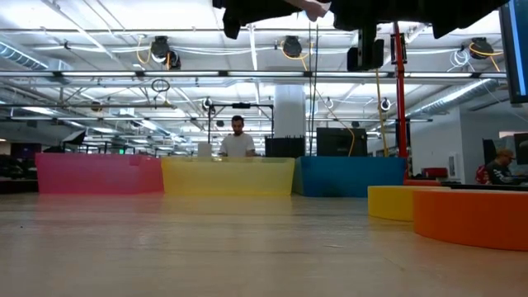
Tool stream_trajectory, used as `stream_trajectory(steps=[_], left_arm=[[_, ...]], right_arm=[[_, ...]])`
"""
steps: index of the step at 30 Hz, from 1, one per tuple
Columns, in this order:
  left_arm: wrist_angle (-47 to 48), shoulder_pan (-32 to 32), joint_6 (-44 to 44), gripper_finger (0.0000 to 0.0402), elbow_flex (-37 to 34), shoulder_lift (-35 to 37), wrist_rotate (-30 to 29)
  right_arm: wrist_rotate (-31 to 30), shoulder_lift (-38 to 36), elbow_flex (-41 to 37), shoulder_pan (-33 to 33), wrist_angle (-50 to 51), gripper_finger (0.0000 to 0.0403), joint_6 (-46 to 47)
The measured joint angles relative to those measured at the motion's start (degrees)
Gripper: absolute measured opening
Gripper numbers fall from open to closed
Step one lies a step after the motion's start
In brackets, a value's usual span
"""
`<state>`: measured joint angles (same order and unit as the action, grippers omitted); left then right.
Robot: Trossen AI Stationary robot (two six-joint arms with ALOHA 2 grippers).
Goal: Pick and place Stapler, Stapler remover, tape
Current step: Put the purple stapler remover into the red bin
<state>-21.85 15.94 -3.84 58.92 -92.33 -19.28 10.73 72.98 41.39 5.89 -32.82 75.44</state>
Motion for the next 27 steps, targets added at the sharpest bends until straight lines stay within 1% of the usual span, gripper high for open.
stream_trajectory(steps=[2,3,5,7,8,10,13,18,22,25,27], left_arm=[[-0.1,-0.5,-1.7,0.0134,0.0,-0.1,1.8],[0.0,-0.8,-2.8,0.0123,0.1,-0.1,2.6],[0.7,-1.3,-4.4,0.0091,0.0,-0.4,4.5],[0.8,-1.9,-4.4,0.0047,0.0,-0.4,6.8],[0.8,-2.1,-4.5,0.0034,0.0,-0.3,8.1],[0.8,-2.5,-5.5,0.0035,0.0,-0.3,9.8],[2.3,-2.9,-7.7,0.0035,0.0,-0.3,10.1],[8.4,-2.9,-8.4,0.0035,0.2,0.2,10.5],[13.2,-2.9,-9.2,0.0035,0.2,1.0,10.4],[15.8,-2.9,-10.2,0.0035,0.2,1.8,10.2],[19.9,-2.9,-10.3,0.0035,0.2,3.1,8.9]], right_arm=[[0.0,0.1,0.0,0.0,0.0,0.0000,0.0],[0.0,0.0,0.0,0.0,-0.1,0.0000,0.0],[0.0,0.0,0.0,-0.2,-0.5,0.0000,0.0],[0.1,0.1,0.0,-0.3,-0.5,0.0000,0.0],[0.1,0.0,0.0,-0.3,-0.8,0.0000,0.0],[0.1,0.0,0.0,-0.3,-1.3,0.0000,0.0],[0.2,0.0,-0.1,-0.3,-1.0,0.0002,-0.5],[3.3,0.1,-0.1,-0.4,-0.8,0.0019,-1.9],[3.6,0.2,-0.2,-0.4,0.1,0.0045,-2.7],[4.1,0.1,-0.2,-1.0,0.1,0.0074,-2.8],[4.3,0.1,-0.2,-1.4,0.7,0.0096,-3.0]])
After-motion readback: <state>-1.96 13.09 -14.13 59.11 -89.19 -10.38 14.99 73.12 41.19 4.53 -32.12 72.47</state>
